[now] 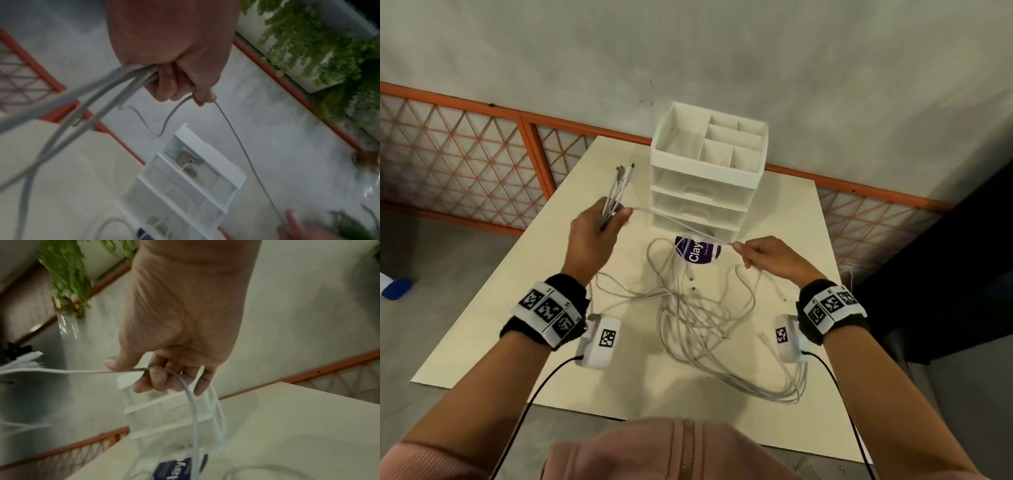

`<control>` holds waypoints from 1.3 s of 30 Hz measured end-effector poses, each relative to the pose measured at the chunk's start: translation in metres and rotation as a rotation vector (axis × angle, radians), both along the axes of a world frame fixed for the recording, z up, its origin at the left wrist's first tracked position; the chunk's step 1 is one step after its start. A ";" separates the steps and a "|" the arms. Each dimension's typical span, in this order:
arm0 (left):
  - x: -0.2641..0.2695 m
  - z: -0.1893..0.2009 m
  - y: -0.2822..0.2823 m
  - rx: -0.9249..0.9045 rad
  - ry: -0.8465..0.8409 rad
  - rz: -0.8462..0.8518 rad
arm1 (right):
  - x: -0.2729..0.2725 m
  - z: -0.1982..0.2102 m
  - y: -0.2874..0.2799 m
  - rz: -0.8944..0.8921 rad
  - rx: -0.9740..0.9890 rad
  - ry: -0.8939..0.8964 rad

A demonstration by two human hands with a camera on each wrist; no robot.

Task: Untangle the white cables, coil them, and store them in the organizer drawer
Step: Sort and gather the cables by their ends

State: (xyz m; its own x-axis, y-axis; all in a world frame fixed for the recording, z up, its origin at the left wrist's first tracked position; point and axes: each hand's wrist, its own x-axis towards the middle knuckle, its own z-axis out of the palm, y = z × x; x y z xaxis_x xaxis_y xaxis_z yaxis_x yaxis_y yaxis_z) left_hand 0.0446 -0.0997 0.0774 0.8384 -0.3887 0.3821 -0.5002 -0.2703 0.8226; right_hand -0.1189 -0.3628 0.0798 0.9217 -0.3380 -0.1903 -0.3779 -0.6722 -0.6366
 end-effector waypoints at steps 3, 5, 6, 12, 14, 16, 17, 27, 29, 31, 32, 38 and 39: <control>0.005 -0.004 0.007 0.054 -0.008 0.072 | -0.006 -0.008 -0.007 -0.110 0.109 -0.080; 0.005 -0.009 0.008 0.057 0.018 0.125 | -0.007 -0.002 -0.007 -0.200 0.212 -0.215; 0.007 -0.011 0.010 0.058 0.033 0.146 | -0.006 0.003 -0.008 -0.234 0.219 -0.285; 0.014 -0.019 0.020 0.151 0.147 0.067 | -0.008 0.056 -0.014 -0.187 0.132 -0.499; 0.017 -0.020 0.025 0.190 0.182 0.022 | -0.015 0.061 -0.015 -0.147 0.136 -0.413; 0.021 -0.021 0.033 0.271 0.198 -0.066 | -0.025 0.050 -0.016 -0.079 0.172 -0.241; 0.024 -0.023 0.036 0.329 0.200 -0.122 | -0.029 0.039 -0.016 -0.046 0.188 -0.131; 0.019 -0.042 0.034 0.672 0.278 -0.453 | -0.043 -0.060 0.011 0.176 0.236 0.602; 0.010 -0.048 0.023 0.590 0.224 -0.450 | -0.032 -0.065 0.026 0.129 0.231 0.452; -0.002 -0.058 0.011 0.453 0.202 -0.417 | -0.021 -0.070 0.045 0.100 0.232 0.353; -0.009 -0.061 0.004 0.420 0.202 -0.416 | -0.017 -0.073 0.054 0.104 0.216 0.362; -0.038 -0.090 -0.031 0.591 0.386 -0.613 | -0.008 -0.089 0.066 0.114 0.200 0.351; -0.039 -0.096 -0.033 0.604 0.390 -0.633 | -0.009 -0.088 0.061 0.118 0.157 0.328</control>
